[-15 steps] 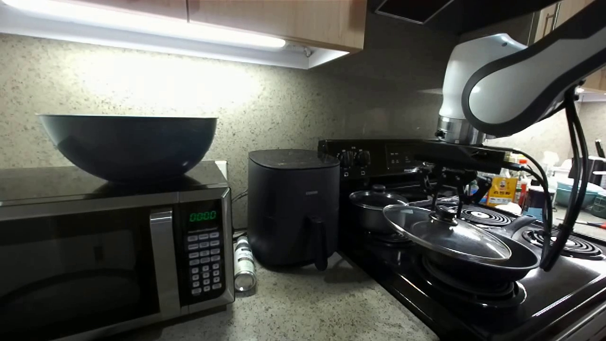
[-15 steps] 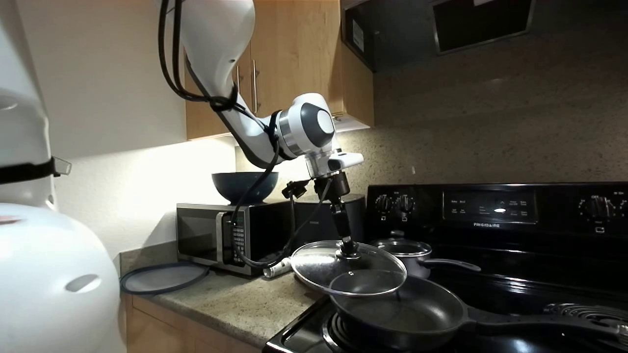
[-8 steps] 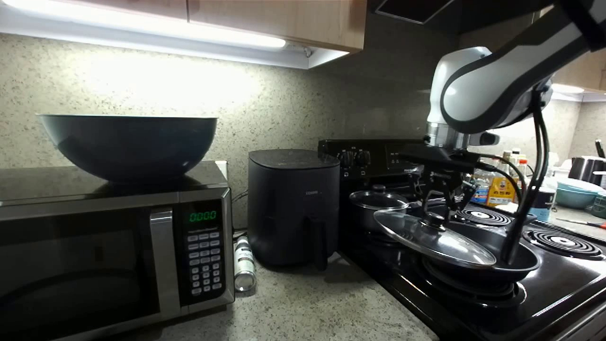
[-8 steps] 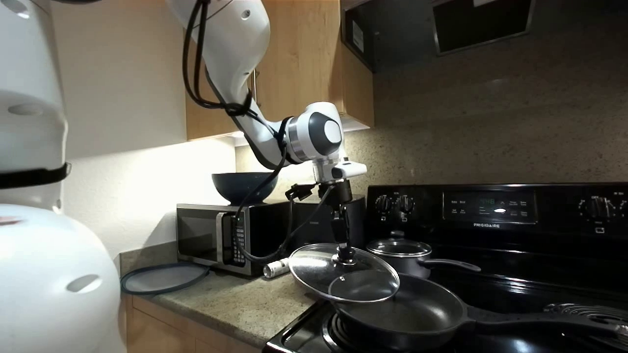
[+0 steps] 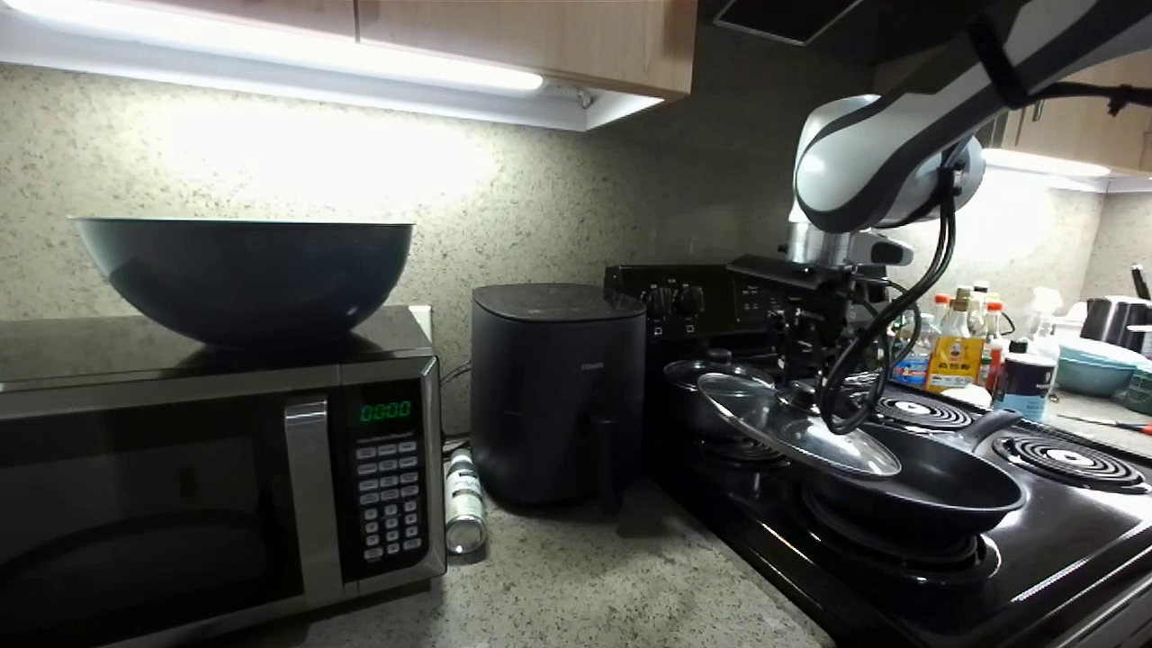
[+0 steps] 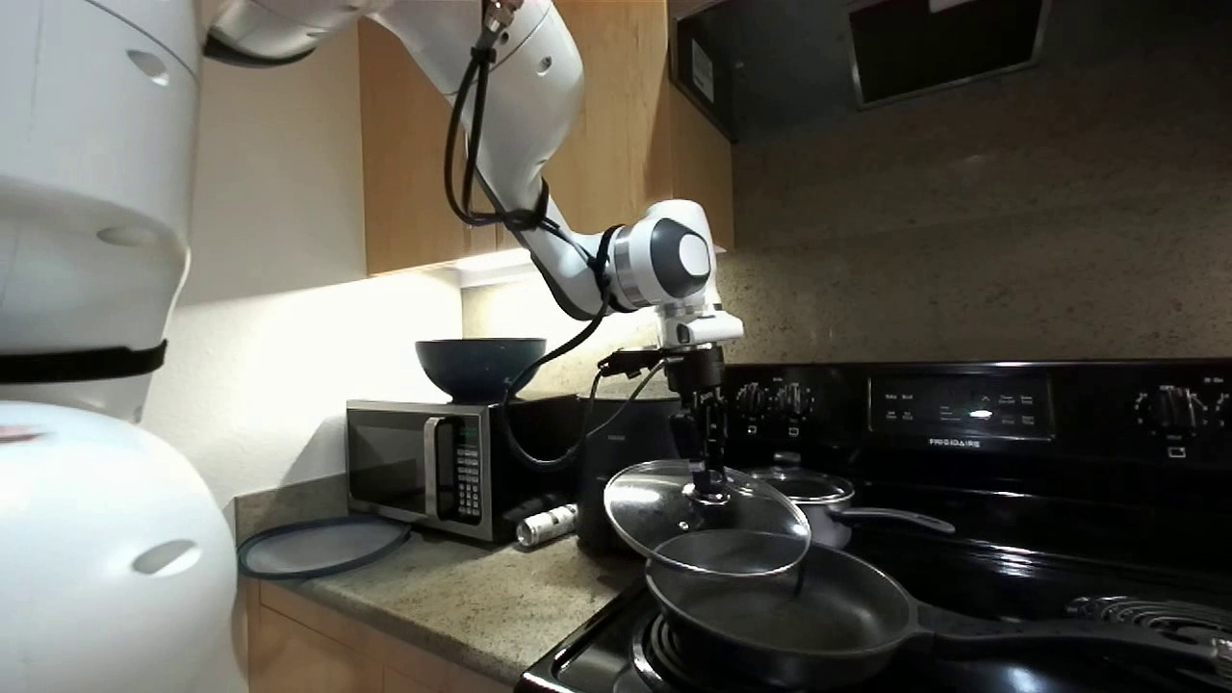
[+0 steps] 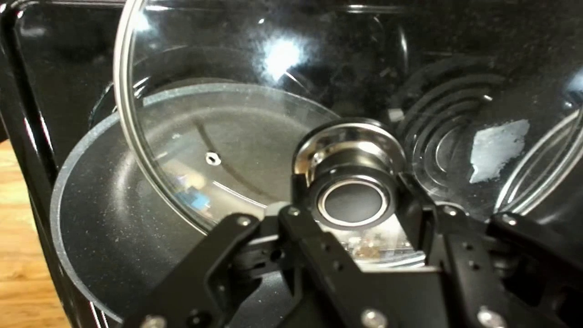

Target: Place the glass lid on the black pan on the stove

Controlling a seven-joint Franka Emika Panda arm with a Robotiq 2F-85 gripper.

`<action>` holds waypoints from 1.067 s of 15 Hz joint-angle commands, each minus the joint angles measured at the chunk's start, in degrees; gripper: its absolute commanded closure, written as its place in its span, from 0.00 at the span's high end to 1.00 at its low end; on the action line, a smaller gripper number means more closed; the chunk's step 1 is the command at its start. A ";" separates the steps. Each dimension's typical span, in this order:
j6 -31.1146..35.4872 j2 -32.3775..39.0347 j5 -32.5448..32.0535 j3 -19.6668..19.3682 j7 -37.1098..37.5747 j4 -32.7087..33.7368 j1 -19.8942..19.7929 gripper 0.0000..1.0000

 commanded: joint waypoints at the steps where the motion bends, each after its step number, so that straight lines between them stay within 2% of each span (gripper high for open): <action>1: -6.96 0.57 1.26 -1.33 7.00 3.90 0.85 0.24; 6: -19.96 -2.54 -0.05 -1.80 8.87 1.77 0.74 0.24; 10: -20.21 -3.11 -2.29 -2.89 10.00 0.58 0.08 0.24; 11: -20.14 -0.34 -1.08 -2.78 9.01 2.15 0.22 0.49; 13: -20.13 -0.36 -1.38 -3.20 9.01 2.12 0.10 0.49; 14: -20.13 -0.36 -1.38 -3.22 9.01 2.12 0.10 0.24; 16: -20.28 2.05 -4.11 -3.56 2.80 3.63 -0.29 0.24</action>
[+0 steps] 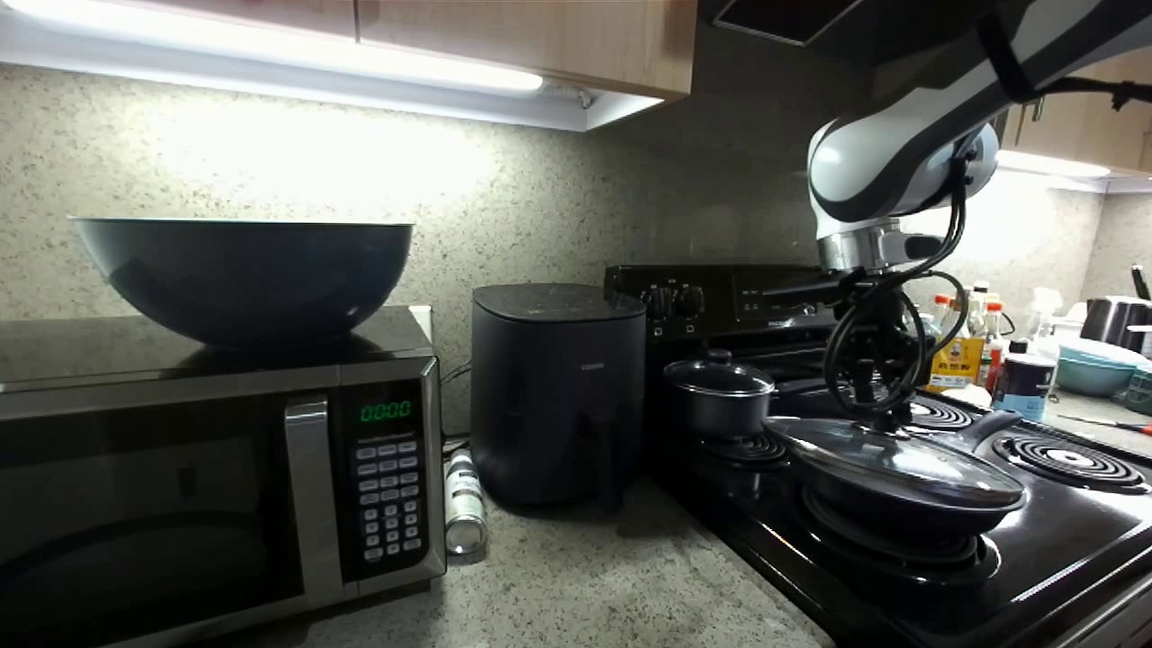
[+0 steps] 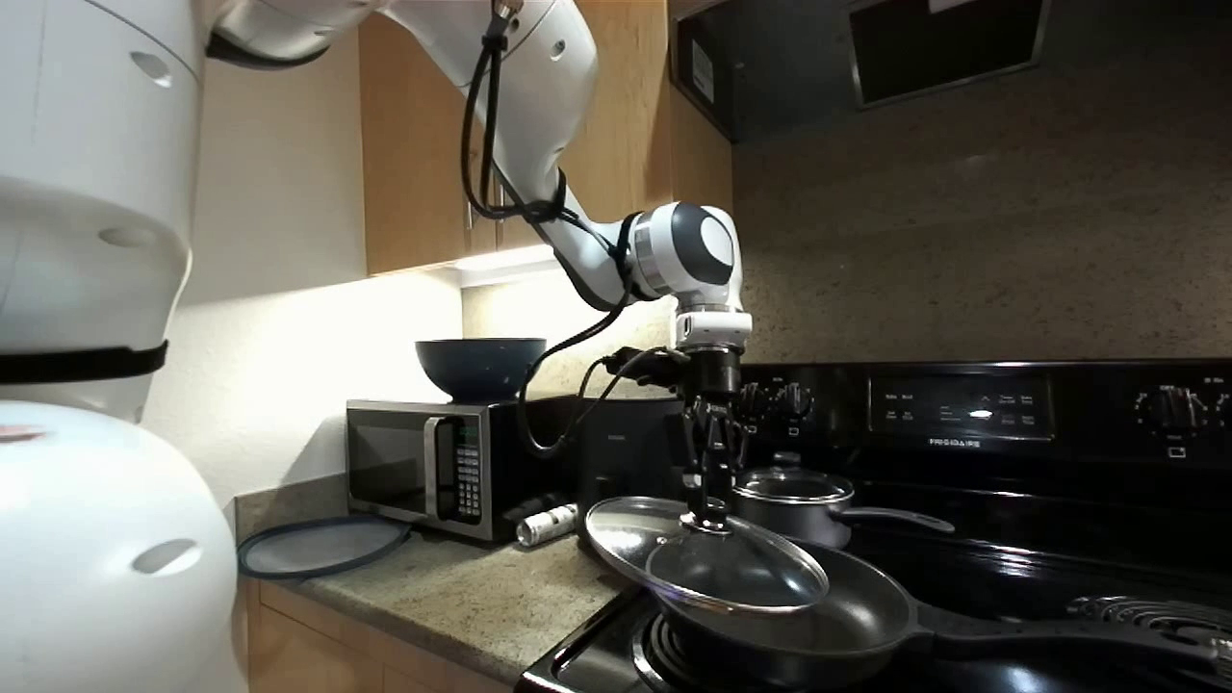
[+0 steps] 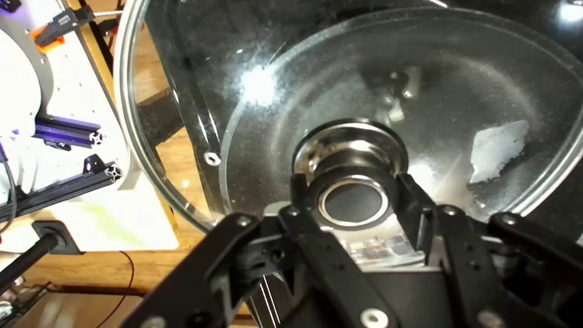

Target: Place the glass lid on the black pan on the stove

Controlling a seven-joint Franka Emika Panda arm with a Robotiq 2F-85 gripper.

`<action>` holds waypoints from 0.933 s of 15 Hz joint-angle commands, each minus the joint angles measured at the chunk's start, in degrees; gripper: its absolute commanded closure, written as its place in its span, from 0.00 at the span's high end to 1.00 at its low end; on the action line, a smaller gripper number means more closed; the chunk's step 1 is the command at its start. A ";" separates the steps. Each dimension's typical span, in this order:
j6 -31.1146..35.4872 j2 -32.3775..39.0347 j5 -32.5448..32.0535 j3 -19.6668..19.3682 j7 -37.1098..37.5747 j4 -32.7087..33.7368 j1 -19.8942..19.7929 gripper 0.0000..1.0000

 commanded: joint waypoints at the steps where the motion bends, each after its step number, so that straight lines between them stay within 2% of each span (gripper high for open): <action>1: -0.23 2.91 -3.59 -0.91 -7.75 2.08 -0.57 0.24; 6: 0.19 6.43 -7.86 -4.20 -12.15 5.04 -1.84 0.24; 7: 0.30 5.77 -6.82 -3.83 -9.63 3.52 -0.90 0.49; 10: 0.33 6.82 -6.94 -4.70 -10.73 4.69 -1.47 0.49; 11: 0.33 6.84 -6.96 -4.69 -10.73 4.73 -1.47 0.24; 14: 2.04 6.39 -2.16 -4.11 -11.86 4.00 -1.85 0.24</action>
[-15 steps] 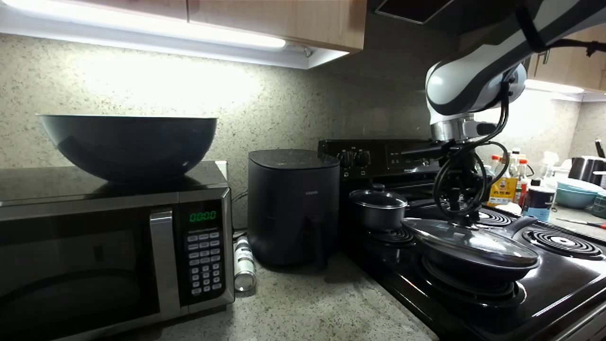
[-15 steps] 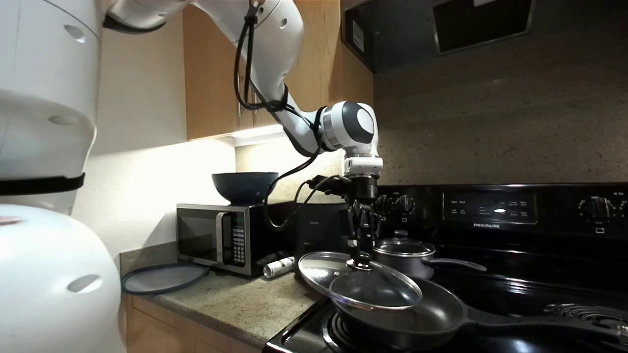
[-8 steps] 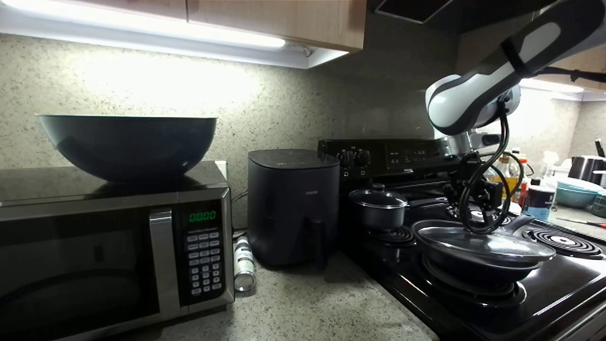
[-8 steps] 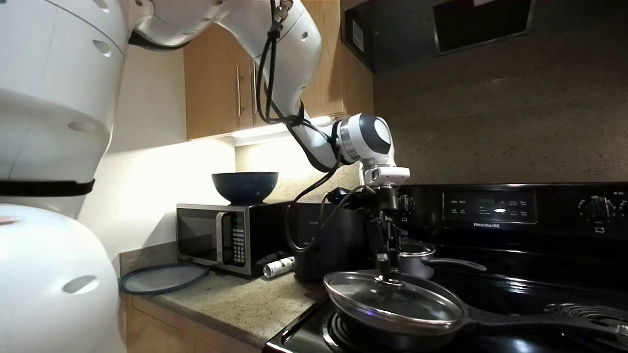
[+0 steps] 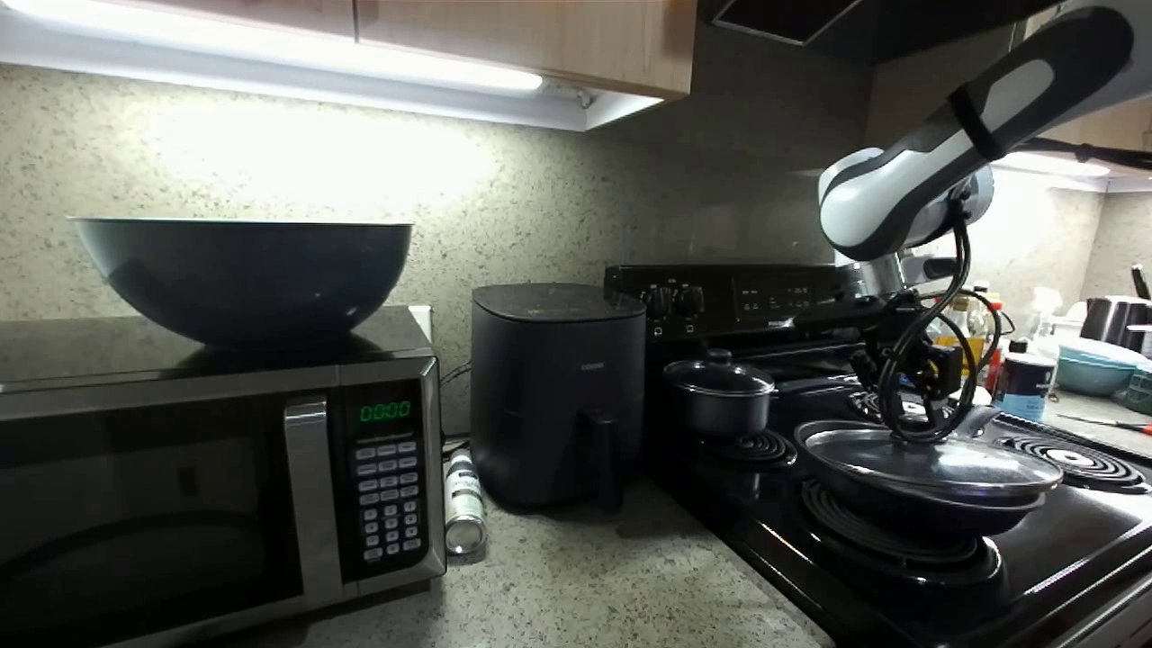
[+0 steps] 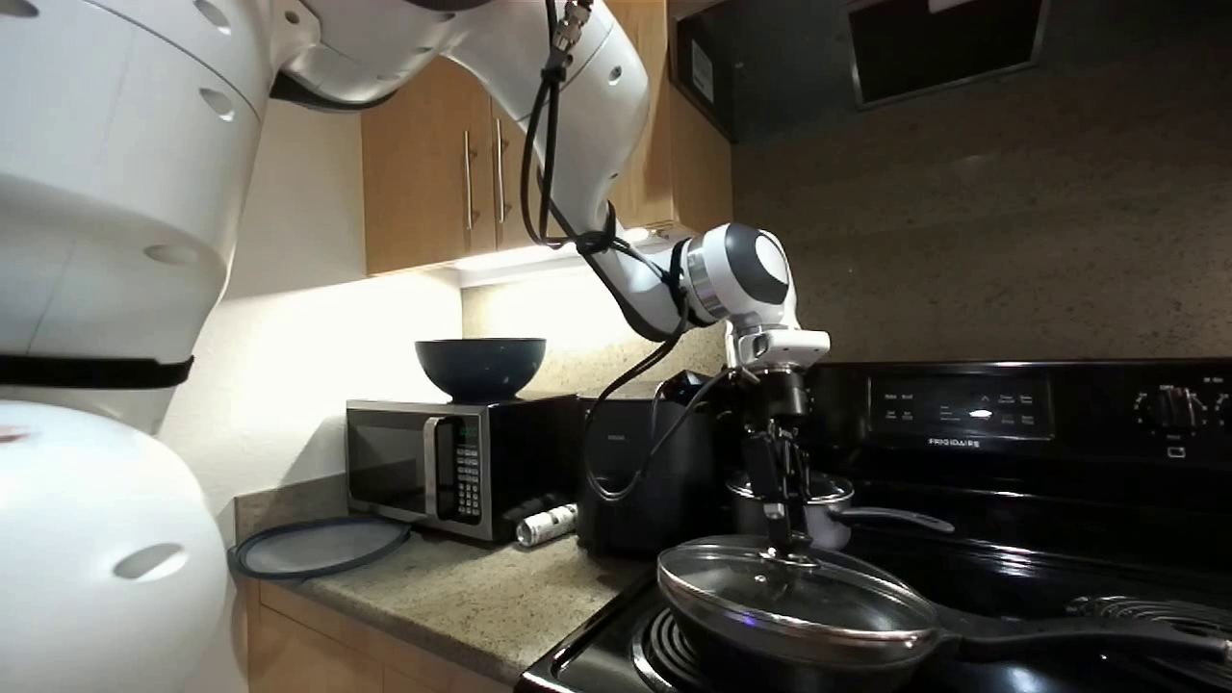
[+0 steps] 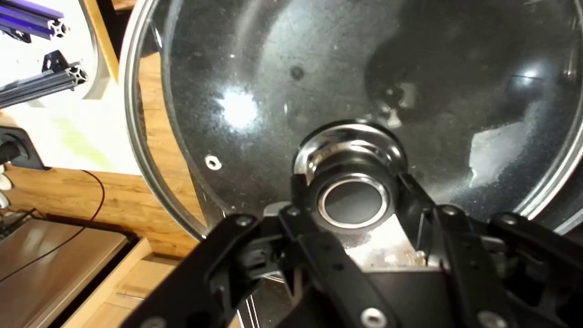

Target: Place the glass lid on the black pan on the stove

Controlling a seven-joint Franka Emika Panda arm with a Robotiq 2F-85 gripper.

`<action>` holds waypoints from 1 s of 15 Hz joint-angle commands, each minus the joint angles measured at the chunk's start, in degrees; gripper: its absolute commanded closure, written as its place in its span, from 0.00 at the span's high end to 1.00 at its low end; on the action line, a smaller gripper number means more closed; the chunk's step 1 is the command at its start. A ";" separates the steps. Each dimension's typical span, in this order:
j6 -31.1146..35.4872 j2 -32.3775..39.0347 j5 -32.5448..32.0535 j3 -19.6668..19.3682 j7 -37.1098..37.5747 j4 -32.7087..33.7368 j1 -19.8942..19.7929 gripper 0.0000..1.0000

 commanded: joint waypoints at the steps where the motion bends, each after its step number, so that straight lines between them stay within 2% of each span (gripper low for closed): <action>1: 2.47 -0.50 5.73 0.52 -1.82 -0.89 -0.33 0.24; 8: 6.08 0.82 14.68 0.53 -7.64 -0.58 -1.03 0.24; 15: 8.52 1.20 19.97 0.22 -12.12 -0.31 -1.90 0.24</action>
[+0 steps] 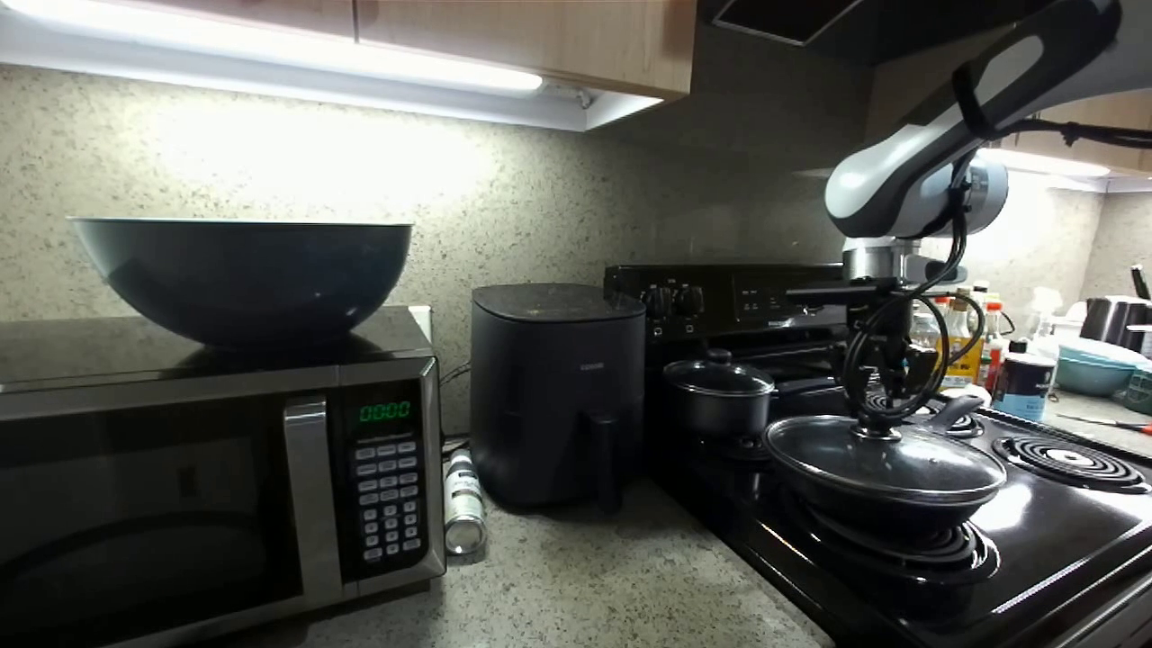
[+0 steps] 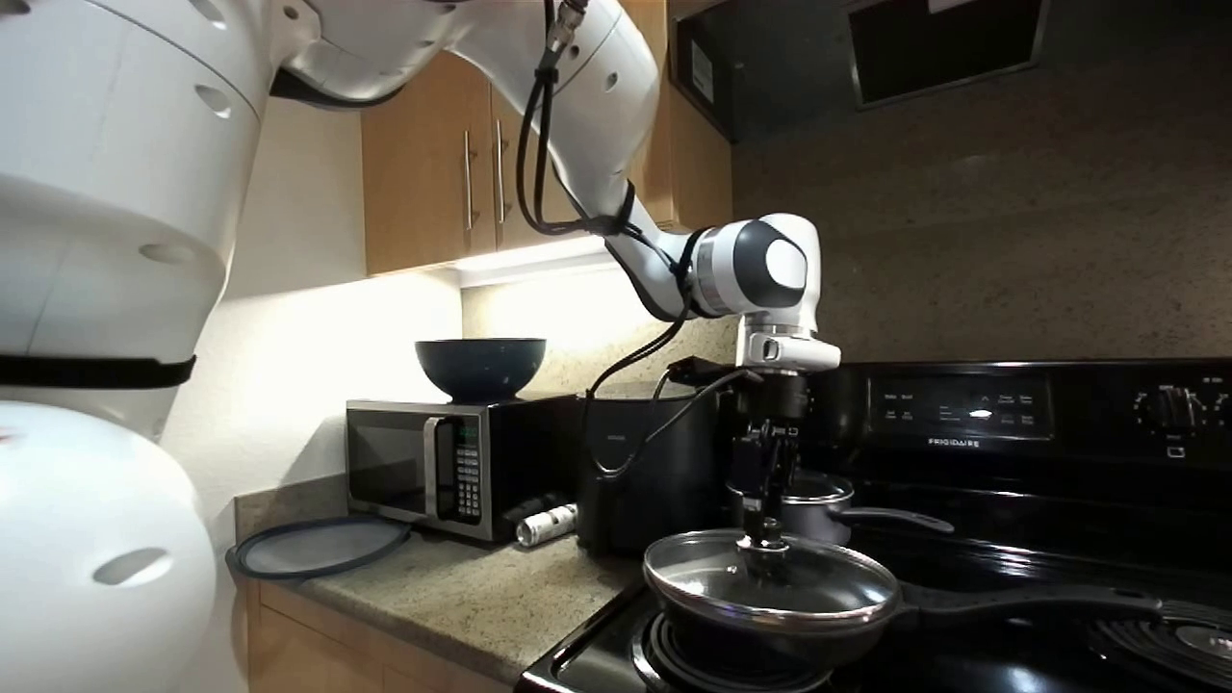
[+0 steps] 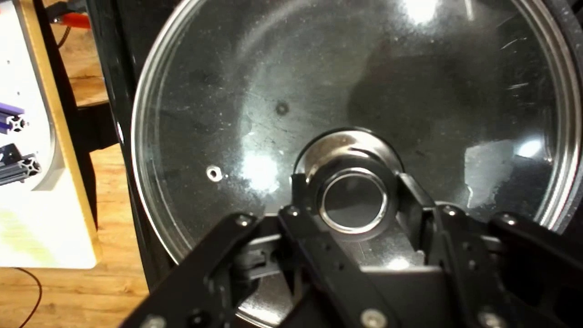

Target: Place the glass lid on the black pan on the stove

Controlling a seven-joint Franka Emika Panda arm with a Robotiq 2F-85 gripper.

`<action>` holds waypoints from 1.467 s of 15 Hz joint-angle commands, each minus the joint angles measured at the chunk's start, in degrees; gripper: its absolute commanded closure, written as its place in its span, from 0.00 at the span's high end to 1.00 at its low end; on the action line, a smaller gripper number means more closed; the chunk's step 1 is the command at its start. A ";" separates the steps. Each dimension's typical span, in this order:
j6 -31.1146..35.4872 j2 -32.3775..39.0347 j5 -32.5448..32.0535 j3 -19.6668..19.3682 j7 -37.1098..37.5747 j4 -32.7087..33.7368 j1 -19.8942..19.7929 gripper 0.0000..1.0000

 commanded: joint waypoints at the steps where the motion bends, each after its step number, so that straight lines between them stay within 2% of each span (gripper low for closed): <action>1: 4.64 1.37 4.04 0.75 -4.85 -0.56 -0.17 0.24; 5: 5.27 1.91 4.06 0.98 -7.62 -0.29 0.12 0.24; 6: 5.00 1.89 3.66 0.91 -7.62 -0.24 0.21 0.74; 7: 5.38 1.61 3.40 0.90 -7.60 -0.55 0.32 0.76; 11: 2.23 0.81 1.68 0.67 -2.95 -0.54 1.65 0.99; 18: 2.29 -5.12 -2.94 0.50 8.16 -2.70 3.37 1.00; 22: -2.42 -7.73 -4.35 1.02 15.60 -2.42 3.43 1.00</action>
